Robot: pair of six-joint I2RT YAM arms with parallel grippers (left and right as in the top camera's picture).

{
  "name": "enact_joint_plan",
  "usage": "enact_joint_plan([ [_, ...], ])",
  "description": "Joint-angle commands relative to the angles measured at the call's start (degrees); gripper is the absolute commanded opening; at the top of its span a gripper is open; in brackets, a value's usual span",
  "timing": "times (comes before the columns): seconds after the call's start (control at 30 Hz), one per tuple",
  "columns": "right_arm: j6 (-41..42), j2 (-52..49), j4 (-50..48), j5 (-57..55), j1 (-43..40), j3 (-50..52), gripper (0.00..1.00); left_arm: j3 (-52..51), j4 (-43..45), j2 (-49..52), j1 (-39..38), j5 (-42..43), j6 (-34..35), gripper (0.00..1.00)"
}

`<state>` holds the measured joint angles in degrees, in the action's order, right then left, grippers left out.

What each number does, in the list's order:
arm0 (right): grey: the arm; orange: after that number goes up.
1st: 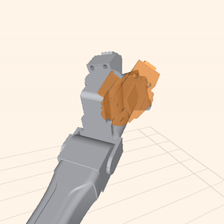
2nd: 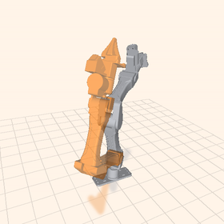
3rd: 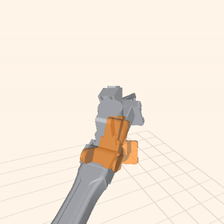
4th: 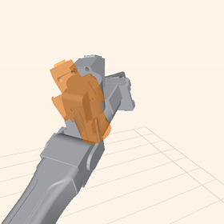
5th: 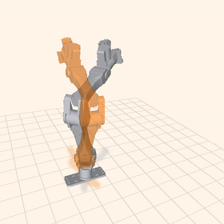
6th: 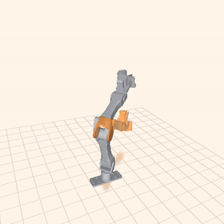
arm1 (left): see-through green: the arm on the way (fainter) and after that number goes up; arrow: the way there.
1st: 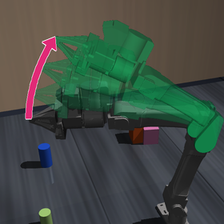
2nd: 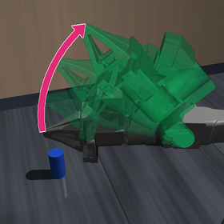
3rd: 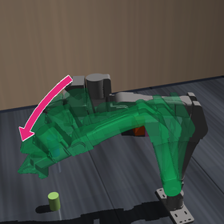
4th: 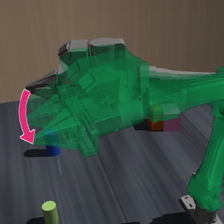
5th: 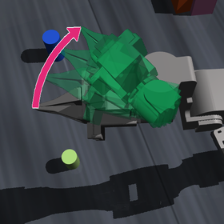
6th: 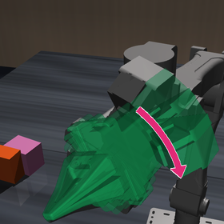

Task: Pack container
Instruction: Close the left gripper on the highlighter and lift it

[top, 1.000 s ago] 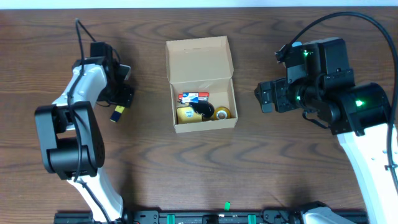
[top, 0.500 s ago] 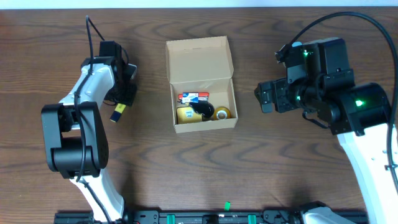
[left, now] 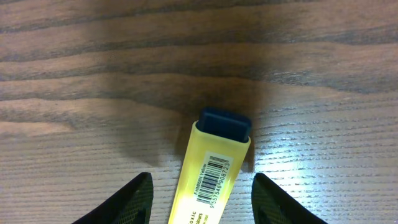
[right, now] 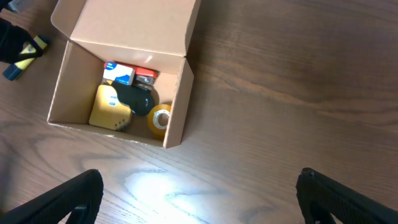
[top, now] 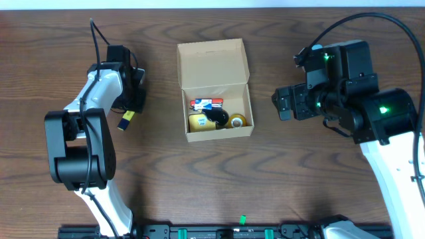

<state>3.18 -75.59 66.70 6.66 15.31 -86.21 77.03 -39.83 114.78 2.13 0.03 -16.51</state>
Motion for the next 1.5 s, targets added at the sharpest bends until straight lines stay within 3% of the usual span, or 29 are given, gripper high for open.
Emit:
enact_joint_plan([
  [0.0, -0.7, 0.0, 0.2, 0.2, -0.3, -0.7, 0.99, -1.0, 0.5, 1.2, 0.1, 0.6, 0.9, 0.52],
  [0.23, -0.7, 0.0, 0.2, 0.2, -0.3, -0.7, 0.99, -2.4, 1.6, 1.2, 0.1, 0.6, 2.0, 0.50],
  [0.53, -0.7, 0.0, 0.2, 0.2, -0.3, -0.7, 0.99, -3.7, 2.6, 1.3, 0.1, 0.6, 2.9, 0.34],
  [0.83, -0.7, 0.0, 0.2, 0.2, -0.3, -0.7, 0.99, -3.7, 2.6, 1.3, 0.1, 0.6, 8.4, 0.06],
  [1.2, -0.7, 0.0, 0.2, 0.2, -0.3, -0.7, 0.99, 2.1, -4.2, -0.5, 0.1, 1.5, 16.6, 0.06],
  [1.47, -0.7, 0.0, 0.2, 0.2, -0.3, -0.7, 0.99, 13.4, -12.0, -8.0, -2.6, 2.5, 28.0, 0.06],
])
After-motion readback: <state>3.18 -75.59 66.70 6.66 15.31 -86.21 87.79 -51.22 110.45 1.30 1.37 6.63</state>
